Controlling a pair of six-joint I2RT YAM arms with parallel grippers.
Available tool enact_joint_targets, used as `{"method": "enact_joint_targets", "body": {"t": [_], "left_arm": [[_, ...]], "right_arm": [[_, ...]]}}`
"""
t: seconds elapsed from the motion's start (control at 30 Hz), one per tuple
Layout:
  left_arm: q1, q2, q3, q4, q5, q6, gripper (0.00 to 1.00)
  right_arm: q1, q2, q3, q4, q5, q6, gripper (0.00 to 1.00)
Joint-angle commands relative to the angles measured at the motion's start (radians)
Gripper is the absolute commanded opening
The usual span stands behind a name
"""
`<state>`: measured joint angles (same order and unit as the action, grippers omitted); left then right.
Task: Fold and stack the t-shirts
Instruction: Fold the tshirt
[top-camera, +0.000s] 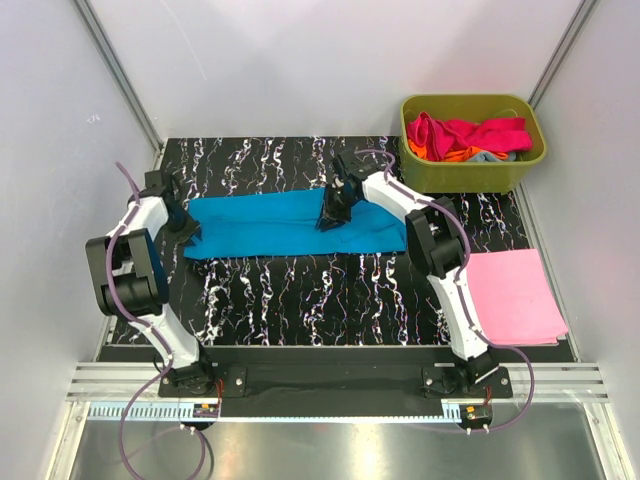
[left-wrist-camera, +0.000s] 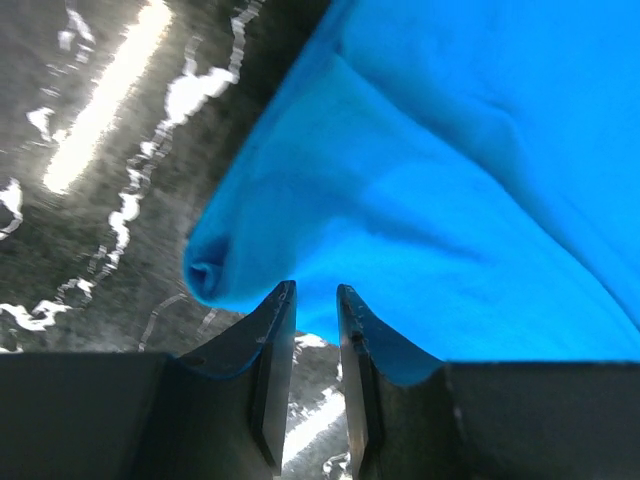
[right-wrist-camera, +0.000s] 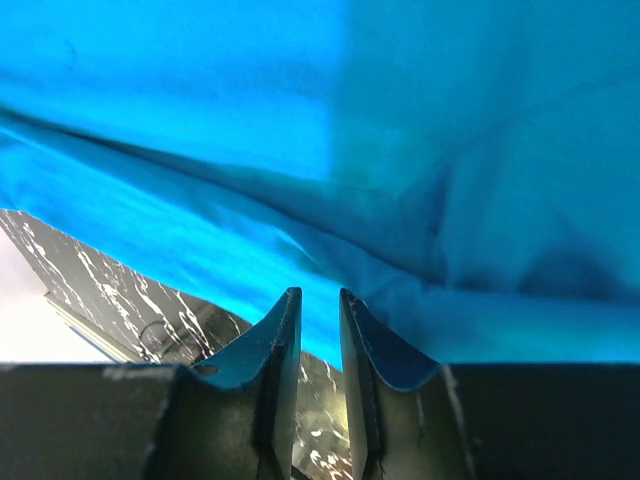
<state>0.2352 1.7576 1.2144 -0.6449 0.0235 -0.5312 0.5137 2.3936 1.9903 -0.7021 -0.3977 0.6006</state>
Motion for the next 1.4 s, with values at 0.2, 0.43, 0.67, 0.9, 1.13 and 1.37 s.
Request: {"method": "enact_joint_targets", "body": {"t": [0.2, 0.43, 0.67, 0.9, 1.13, 1.37], "left_arm": [[0.052, 0.051, -0.05, 0.036, -0.06, 0.023, 0.27], [0.082, 0.054, -0.076, 0.033, -0.082, 0.039, 0.27], [0.09, 0.026, -0.006, -0.004, -0.097, 0.056, 0.27], [0.063, -0.043, 0.071, -0.044, -0.043, 0.022, 0.28], [-0.016, -0.075, 0.089, -0.024, 0.039, -0.006, 0.29], [-0.066, -0.017, 0.059, 0.114, 0.167, -0.027, 0.3]], "right_arm": [[0.016, 0.099, 0.195, -0.007, 0.026, 0.001, 0.3], [-0.004, 0.174, 0.28, -0.036, 0.043, -0.005, 0.3], [-0.009, 0.199, 0.332, -0.056, 0.023, -0.016, 0.31], [-0.009, 0.128, 0.393, -0.106, 0.011, -0.005, 0.31], [-0.01, -0.022, 0.332, -0.164, 0.06, -0.057, 0.35], [-0.032, -0.284, -0.081, -0.166, 0.253, -0.154, 0.39]]}}
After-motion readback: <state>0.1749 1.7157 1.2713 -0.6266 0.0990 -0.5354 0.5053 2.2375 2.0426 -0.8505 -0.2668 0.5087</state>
